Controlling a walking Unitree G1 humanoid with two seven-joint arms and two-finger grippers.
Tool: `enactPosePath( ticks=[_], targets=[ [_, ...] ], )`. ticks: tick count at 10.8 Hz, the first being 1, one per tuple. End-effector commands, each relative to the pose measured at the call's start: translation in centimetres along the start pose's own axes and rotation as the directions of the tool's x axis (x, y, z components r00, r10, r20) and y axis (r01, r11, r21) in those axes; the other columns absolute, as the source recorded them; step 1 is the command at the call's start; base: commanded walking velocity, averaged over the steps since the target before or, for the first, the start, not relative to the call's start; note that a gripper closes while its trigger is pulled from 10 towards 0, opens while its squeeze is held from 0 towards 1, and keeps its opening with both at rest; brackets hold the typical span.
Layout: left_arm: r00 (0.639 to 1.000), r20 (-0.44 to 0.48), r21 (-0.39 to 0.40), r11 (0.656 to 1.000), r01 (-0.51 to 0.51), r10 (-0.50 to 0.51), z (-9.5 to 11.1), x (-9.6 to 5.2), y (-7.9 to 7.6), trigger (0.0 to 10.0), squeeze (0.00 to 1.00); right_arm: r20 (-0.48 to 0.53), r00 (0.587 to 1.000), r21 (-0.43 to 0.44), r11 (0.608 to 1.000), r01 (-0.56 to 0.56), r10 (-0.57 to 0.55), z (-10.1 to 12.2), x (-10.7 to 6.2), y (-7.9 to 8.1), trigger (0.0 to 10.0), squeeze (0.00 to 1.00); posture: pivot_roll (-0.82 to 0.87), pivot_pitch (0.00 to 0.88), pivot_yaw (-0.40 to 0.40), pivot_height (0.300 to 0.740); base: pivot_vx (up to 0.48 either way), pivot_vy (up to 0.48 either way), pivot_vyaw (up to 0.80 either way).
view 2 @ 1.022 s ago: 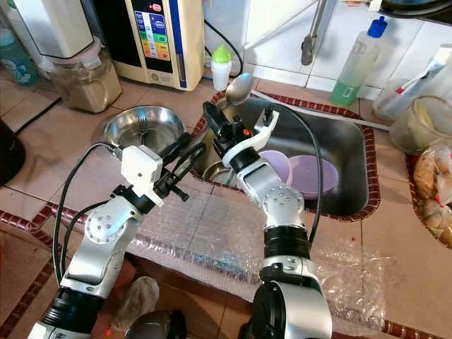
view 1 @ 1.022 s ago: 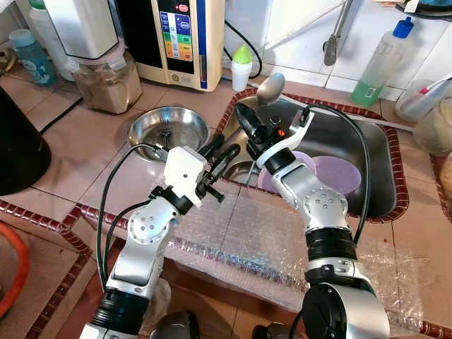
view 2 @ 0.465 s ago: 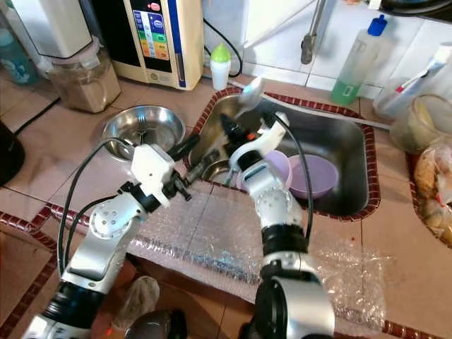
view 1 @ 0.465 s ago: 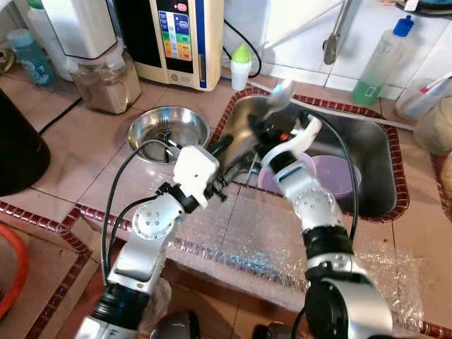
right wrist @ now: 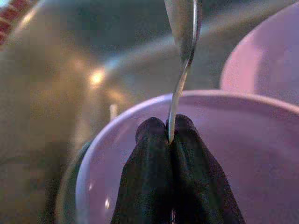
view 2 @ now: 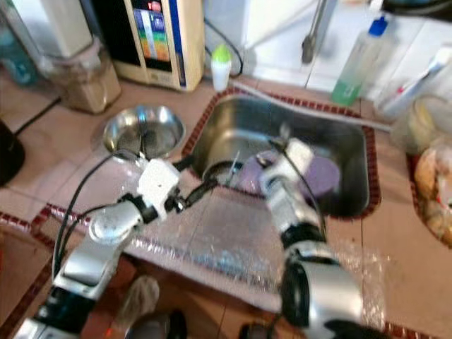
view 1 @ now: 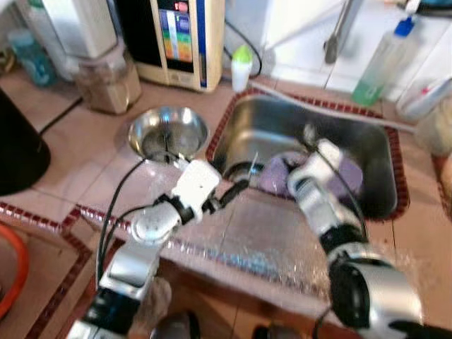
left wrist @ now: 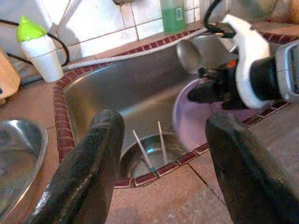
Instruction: Kitchen organization
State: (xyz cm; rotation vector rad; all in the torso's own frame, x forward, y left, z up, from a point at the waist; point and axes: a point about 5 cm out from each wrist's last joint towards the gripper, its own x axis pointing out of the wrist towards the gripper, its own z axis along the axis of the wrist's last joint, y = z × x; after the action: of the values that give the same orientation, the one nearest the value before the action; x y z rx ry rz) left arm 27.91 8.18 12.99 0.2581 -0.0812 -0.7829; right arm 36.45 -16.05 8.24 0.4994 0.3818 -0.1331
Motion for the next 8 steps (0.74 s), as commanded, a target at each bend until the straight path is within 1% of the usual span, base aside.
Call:
enactPosePath(
  ticks=[1,2,3,4,6,7,8],
  targets=[
    [1.000,-0.021,0.008,1.000,0.008,-0.008,-0.2,0.0,-0.1,10.0,1.00,-0.025,0.999,-0.040,0.999,0.019,-0.020,-0.8,0.0,-0.3,0.0,0.00,0.04,0.050,-0.007,0.740,0.000,0.000,0.00],
    [0.999,-0.035,0.017,1.000,0.004,-0.003,-0.2,0.0,0.1,10.0,1.00,-0.043,0.999,-0.105,0.994,0.029,-0.033,-1.5,0.0,-0.7,10.0,0.00,0.04,0.042,-0.006,0.740,0.000,0.000,0.00],
    [0.999,-0.044,0.020,1.000,0.006,-0.005,-0.3,0.0,0.1,10.0,1.00,-0.050,0.998,-0.117,0.993,0.027,-0.033,-1.8,-0.1,-0.9,10.0,0.44,0.04,0.039,-0.002,0.740,0.000,0.000,0.00],
    [0.998,-0.060,0.030,0.999,0.015,-0.014,-0.4,0.1,0.2,10.0,1.00,-0.053,0.998,-0.118,0.993,0.029,-0.036,-2.2,-0.1,-1.1,10.0,1.00,0.03,0.036,0.004,0.740,0.000,0.000,0.00],
    [0.997,-0.080,0.042,0.999,0.021,-0.017,-0.6,0.3,0.5,10.0,1.00,-0.053,0.999,-0.068,0.998,0.002,-0.006,-2.7,-0.3,-1.1,10.0,1.00,0.03,0.033,0.009,0.740,0.000,0.000,0.00],
    [0.996,-0.085,0.044,0.999,0.021,-0.017,-0.7,0.3,0.6,10.0,1.00,-0.039,0.999,-0.074,0.997,-0.013,0.010,-2.6,-0.3,-0.9,10.0,1.00,0.02,0.030,0.014,0.740,0.000,0.000,0.00],
    [0.996,-0.091,0.046,0.999,0.026,-0.022,-0.8,0.3,0.6,10.0,1.00,-0.012,1.000,-0.108,0.994,-0.029,0.028,-2.2,-0.2,-0.7,10.0,1.00,0.02,0.027,0.016,0.740,0.000,0.000,0.00]
  ],
)
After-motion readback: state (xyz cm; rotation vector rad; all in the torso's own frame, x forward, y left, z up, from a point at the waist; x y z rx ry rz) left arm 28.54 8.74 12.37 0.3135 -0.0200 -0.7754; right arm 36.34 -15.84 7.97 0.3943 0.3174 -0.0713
